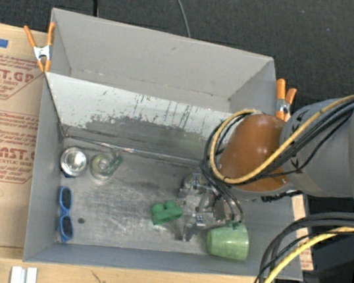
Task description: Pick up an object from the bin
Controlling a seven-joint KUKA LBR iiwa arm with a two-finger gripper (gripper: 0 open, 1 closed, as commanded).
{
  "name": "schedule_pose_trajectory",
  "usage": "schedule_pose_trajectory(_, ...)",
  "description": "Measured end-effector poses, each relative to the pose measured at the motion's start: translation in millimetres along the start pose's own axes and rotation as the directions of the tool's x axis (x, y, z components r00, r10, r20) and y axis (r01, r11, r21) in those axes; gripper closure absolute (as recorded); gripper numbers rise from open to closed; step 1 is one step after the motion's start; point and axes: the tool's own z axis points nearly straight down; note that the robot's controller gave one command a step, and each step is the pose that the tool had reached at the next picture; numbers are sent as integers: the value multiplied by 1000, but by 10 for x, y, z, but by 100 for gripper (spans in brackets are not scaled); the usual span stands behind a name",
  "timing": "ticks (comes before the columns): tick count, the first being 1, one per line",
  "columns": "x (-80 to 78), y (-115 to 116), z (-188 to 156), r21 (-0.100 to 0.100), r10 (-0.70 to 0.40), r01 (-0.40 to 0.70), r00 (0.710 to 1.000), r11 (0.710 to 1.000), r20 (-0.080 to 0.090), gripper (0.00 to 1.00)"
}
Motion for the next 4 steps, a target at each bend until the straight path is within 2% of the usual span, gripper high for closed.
schedule_pose_trajectory(1,207,-422,-198,2,48,-48,999,999,0,0)
schedule_pose_trajectory(2,-121,296,90,4,-144,144,990,990,6,0)
schedule_pose_trajectory(3,-138,295,55,3,-143,143,990,990,10,100)
schedule_pose_trajectory(4,-152,278,-1086,3,-200,200,980,980,10,100)
